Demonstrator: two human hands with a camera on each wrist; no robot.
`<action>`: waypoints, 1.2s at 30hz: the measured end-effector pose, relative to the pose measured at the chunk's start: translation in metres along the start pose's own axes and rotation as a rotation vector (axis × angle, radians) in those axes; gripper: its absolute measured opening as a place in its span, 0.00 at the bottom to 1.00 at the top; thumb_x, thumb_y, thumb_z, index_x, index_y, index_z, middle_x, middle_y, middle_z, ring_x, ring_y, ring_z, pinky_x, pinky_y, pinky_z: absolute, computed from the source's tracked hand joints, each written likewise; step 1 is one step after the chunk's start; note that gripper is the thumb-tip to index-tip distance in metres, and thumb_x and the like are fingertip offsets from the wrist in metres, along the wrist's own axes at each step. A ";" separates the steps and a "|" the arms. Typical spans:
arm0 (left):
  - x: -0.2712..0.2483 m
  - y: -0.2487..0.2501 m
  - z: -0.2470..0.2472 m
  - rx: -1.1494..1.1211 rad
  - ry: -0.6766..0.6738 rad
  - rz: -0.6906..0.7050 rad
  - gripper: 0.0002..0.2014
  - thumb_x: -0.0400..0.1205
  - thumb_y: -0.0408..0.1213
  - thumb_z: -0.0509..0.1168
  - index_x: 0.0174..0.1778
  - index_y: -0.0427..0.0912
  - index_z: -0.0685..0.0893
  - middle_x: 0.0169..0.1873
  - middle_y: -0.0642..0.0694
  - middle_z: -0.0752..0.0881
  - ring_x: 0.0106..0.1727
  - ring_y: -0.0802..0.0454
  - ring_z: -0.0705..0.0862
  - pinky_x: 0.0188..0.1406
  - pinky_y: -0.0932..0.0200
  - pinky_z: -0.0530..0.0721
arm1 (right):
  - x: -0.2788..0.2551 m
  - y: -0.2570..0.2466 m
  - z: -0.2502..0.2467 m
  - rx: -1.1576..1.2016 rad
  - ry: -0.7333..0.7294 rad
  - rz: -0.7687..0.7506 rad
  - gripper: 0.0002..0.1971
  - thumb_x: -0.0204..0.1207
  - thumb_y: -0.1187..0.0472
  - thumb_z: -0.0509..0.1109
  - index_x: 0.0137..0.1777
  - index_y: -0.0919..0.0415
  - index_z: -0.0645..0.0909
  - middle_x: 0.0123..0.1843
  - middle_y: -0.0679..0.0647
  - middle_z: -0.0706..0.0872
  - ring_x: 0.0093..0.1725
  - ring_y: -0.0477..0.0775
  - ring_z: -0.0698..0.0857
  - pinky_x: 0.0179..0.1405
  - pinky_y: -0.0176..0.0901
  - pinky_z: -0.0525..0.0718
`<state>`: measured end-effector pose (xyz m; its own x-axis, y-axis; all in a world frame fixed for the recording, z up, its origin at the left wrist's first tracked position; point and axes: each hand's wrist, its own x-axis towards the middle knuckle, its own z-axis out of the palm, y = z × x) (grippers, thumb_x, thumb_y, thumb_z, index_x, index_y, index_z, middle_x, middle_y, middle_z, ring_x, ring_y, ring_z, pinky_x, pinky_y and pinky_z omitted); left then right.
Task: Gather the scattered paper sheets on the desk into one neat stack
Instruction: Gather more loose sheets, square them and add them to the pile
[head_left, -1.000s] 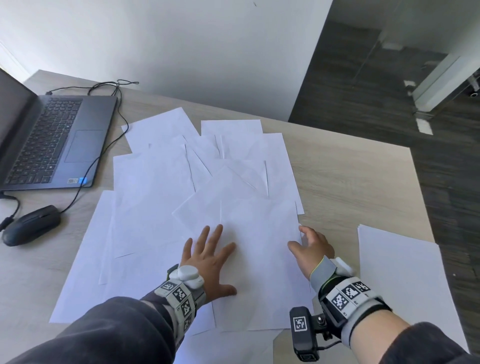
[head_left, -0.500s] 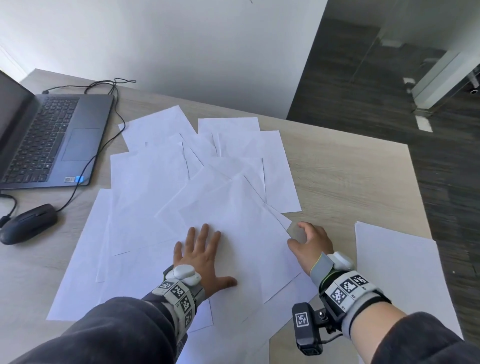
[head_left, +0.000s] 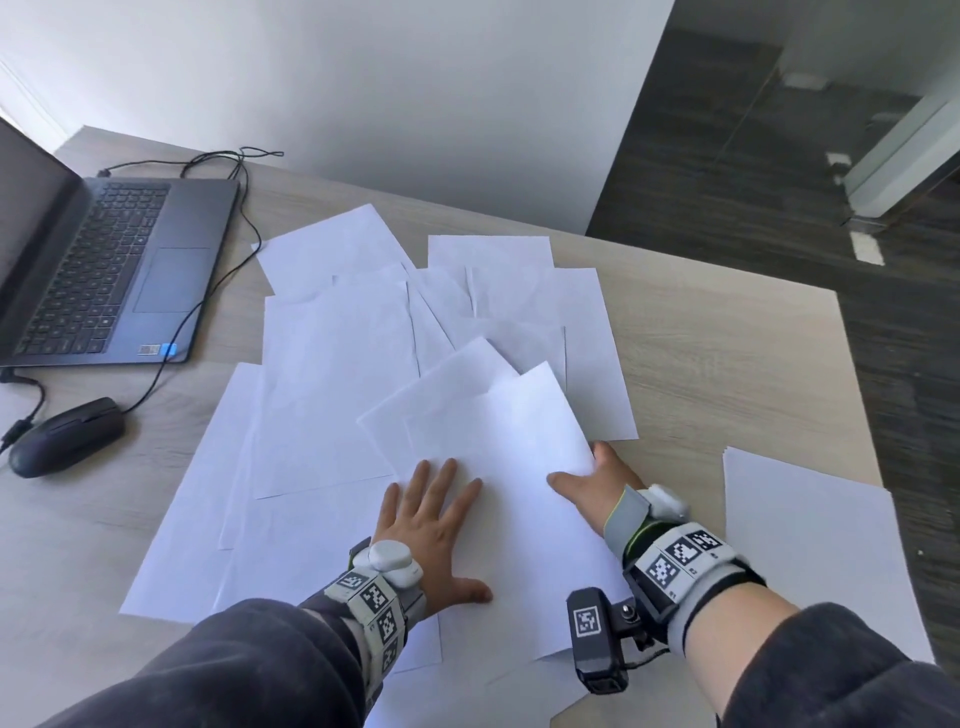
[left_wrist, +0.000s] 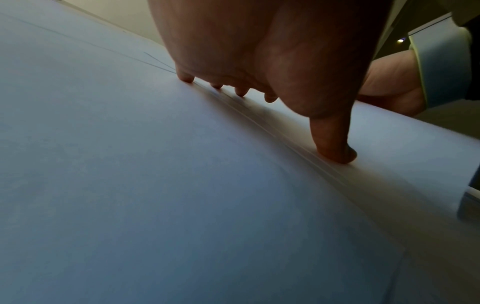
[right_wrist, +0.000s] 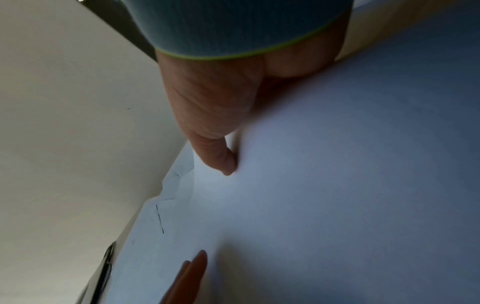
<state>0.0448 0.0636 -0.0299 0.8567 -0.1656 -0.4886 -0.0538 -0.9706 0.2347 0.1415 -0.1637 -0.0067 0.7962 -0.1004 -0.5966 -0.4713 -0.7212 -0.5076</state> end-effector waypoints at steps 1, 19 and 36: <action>0.000 0.000 0.000 0.003 -0.002 0.000 0.62 0.67 0.78 0.65 0.85 0.65 0.30 0.83 0.56 0.23 0.86 0.46 0.23 0.85 0.39 0.30 | -0.001 -0.001 0.002 0.089 -0.008 -0.002 0.23 0.63 0.45 0.74 0.57 0.50 0.76 0.47 0.48 0.88 0.43 0.55 0.89 0.51 0.53 0.88; -0.007 -0.025 -0.007 -0.008 -0.017 -0.146 0.68 0.57 0.84 0.61 0.83 0.67 0.25 0.82 0.56 0.20 0.85 0.50 0.22 0.86 0.36 0.33 | 0.019 0.062 -0.059 0.395 0.215 0.120 0.13 0.75 0.69 0.74 0.59 0.72 0.84 0.53 0.66 0.89 0.49 0.63 0.86 0.59 0.58 0.83; 0.004 0.002 -0.004 -0.025 0.043 -0.287 0.53 0.72 0.81 0.53 0.85 0.66 0.30 0.87 0.53 0.27 0.89 0.49 0.32 0.85 0.33 0.46 | -0.025 0.049 -0.030 -0.013 -0.005 0.082 0.39 0.72 0.42 0.69 0.81 0.55 0.65 0.76 0.54 0.76 0.71 0.60 0.78 0.64 0.45 0.76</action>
<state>0.0498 0.0619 -0.0280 0.8560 0.1229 -0.5022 0.2057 -0.9721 0.1128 0.1106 -0.2170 0.0021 0.7535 -0.1560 -0.6386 -0.5295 -0.7197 -0.4490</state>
